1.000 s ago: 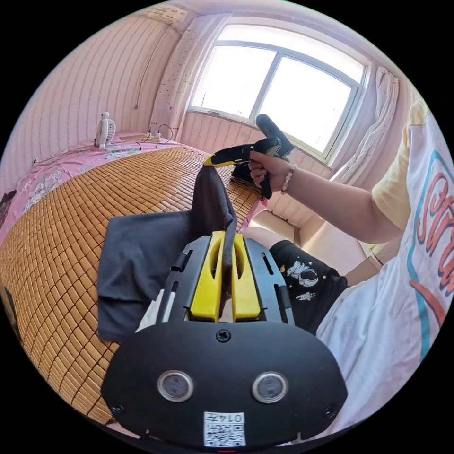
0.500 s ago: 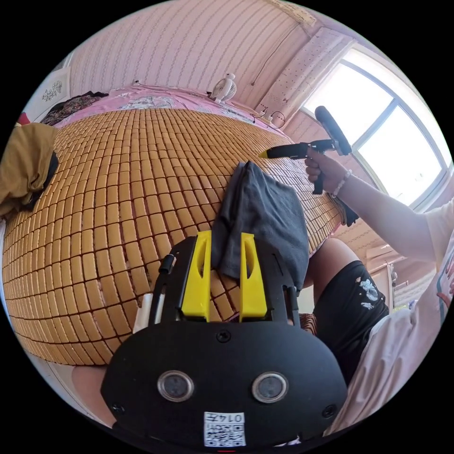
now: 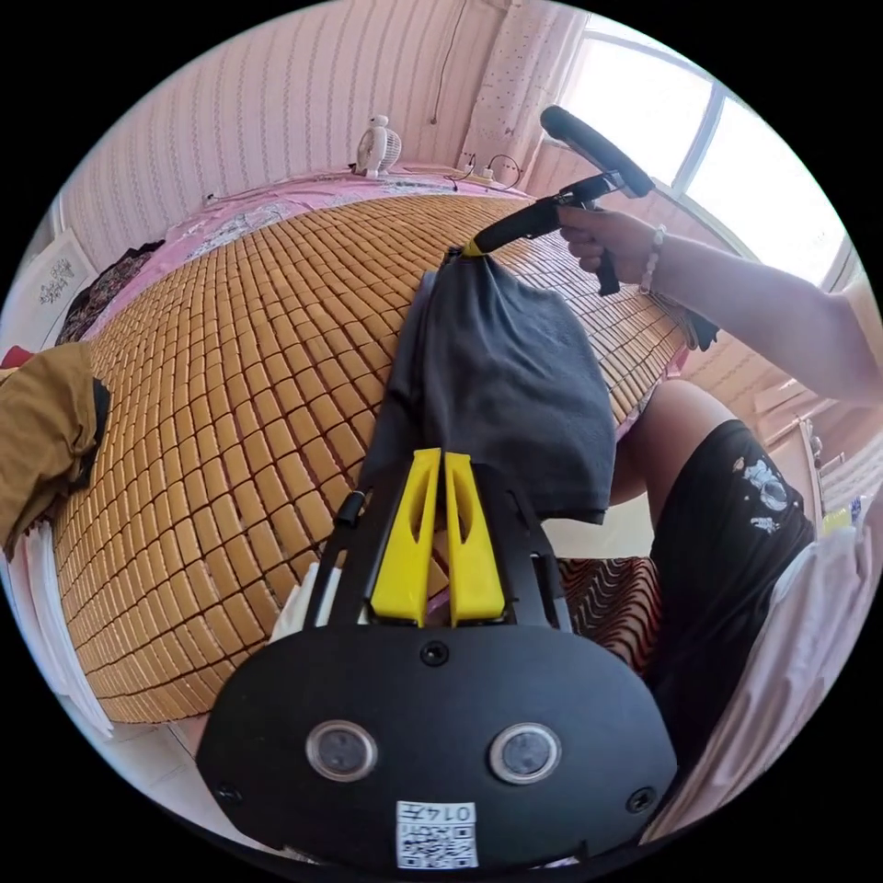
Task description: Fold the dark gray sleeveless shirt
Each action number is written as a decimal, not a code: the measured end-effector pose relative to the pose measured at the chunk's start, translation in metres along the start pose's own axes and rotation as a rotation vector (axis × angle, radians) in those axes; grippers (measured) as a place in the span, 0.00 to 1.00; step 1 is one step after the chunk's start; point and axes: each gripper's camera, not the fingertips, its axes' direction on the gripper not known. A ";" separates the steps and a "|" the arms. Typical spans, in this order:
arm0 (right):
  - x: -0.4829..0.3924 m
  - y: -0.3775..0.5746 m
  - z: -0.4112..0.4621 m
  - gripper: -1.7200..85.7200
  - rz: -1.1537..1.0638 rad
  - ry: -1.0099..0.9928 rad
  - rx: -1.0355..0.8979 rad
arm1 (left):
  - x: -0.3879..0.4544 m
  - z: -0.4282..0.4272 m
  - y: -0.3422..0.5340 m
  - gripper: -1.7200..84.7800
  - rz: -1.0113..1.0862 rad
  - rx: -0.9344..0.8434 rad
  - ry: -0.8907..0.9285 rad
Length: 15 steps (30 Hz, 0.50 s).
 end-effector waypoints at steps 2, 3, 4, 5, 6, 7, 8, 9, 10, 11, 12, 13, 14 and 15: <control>-0.003 0.004 -0.015 0.03 -0.024 -0.006 0.032 | 0.004 -0.021 0.000 0.01 0.012 0.064 0.013; -0.004 0.008 -0.026 0.02 -0.039 -0.011 0.059 | 0.004 -0.027 -0.001 0.01 0.015 0.086 0.016; -0.006 0.010 -0.037 0.02 -0.054 -0.016 0.090 | 0.004 -0.038 -0.002 0.01 0.021 0.127 0.020; -0.006 0.012 -0.043 0.02 -0.062 -0.018 0.107 | 0.002 -0.046 -0.004 0.01 0.012 0.153 0.017; -0.006 0.013 -0.053 0.02 -0.068 -0.015 0.142 | 0.000 -0.049 -0.005 0.01 0.005 0.162 0.017; -0.005 0.012 -0.061 0.03 -0.061 -0.009 0.175 | -0.005 -0.050 -0.008 0.01 -0.012 0.168 0.014; -0.004 0.011 -0.063 0.03 -0.056 -0.009 0.190 | -0.012 -0.043 -0.010 0.02 -0.041 0.151 -0.012; 0.000 0.007 -0.063 0.04 -0.047 -0.012 0.203 | -0.016 -0.038 -0.010 0.02 -0.063 0.135 -0.031; 0.005 -0.001 -0.057 0.05 -0.032 -0.027 0.195 | -0.025 -0.025 -0.009 0.03 -0.106 0.102 -0.055; 0.008 -0.004 -0.051 0.06 -0.017 -0.036 0.191 | -0.034 -0.012 -0.007 0.04 -0.148 0.058 -0.053; 0.014 -0.012 -0.037 0.08 0.012 -0.048 0.163 | -0.038 -0.007 -0.007 0.05 -0.163 0.032 -0.041; 0.021 -0.019 -0.020 0.11 0.045 -0.050 0.098 | -0.044 -0.002 -0.006 0.08 -0.194 -0.004 -0.004; 0.023 -0.022 -0.013 0.12 0.059 -0.054 0.059 | -0.048 -0.002 -0.005 0.10 -0.232 -0.013 0.030; 0.026 -0.027 -0.002 0.14 0.074 -0.070 0.005 | -0.049 -0.005 -0.004 0.10 -0.241 -0.005 0.043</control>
